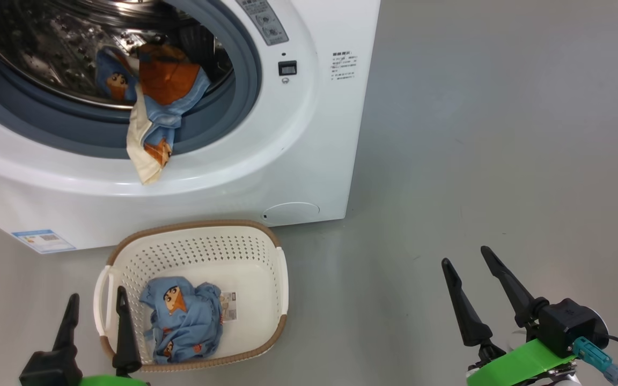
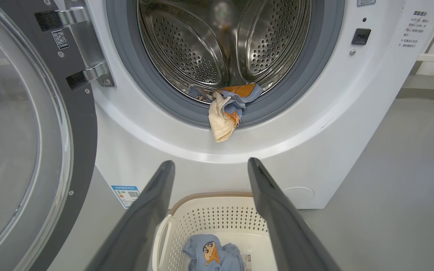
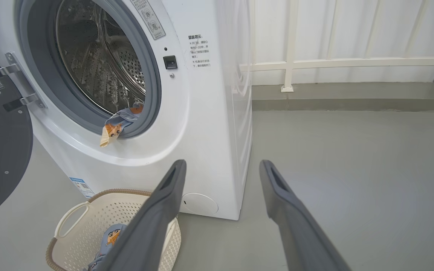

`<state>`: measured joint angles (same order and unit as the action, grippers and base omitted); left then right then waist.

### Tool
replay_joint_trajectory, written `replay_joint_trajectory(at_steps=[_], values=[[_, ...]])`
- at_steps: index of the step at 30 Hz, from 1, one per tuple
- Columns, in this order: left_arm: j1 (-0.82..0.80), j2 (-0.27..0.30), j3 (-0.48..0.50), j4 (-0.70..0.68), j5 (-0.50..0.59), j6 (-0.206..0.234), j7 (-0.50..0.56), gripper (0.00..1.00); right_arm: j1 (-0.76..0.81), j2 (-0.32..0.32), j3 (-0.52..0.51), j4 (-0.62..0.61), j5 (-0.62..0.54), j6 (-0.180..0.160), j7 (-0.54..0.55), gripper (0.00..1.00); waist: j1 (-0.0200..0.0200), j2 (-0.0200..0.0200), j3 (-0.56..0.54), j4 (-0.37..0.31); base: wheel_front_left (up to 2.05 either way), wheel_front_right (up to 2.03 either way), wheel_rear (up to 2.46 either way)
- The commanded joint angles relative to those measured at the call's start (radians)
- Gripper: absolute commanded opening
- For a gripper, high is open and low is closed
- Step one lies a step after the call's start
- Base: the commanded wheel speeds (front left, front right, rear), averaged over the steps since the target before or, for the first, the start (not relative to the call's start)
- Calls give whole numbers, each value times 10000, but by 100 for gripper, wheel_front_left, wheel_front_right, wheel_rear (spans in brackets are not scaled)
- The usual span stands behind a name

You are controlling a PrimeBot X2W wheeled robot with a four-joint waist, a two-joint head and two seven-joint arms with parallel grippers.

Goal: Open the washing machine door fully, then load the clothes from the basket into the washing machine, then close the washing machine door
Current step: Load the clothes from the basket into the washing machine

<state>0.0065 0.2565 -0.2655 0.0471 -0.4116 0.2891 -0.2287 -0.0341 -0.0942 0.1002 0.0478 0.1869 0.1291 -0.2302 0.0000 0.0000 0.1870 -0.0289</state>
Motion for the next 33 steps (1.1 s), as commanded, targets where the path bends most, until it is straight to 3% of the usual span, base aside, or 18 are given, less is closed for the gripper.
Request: replay_joint_trajectory(at_steps=[1,7,20,33], values=[[-205,161,315,-125,-69,61,12,100,0,-23,276,-275,-22,16,-39,100,0,0,24,4,0,0,0],[-530,140,247,88,-277,-114,257,100,-94,-19,338,-343,4,16,-43,100,0,0,313,-8,0,0,0],[-3297,384,107,1696,-818,-1062,1540,100,-900,-57,581,-412,141,16,-175,100,0,0,1951,-369,0,0,0],[-6903,1685,206,2693,-868,-1766,3770,100,-1933,155,1036,-15,515,16,-310,100,0,0,3244,-1140,0,0,0]])
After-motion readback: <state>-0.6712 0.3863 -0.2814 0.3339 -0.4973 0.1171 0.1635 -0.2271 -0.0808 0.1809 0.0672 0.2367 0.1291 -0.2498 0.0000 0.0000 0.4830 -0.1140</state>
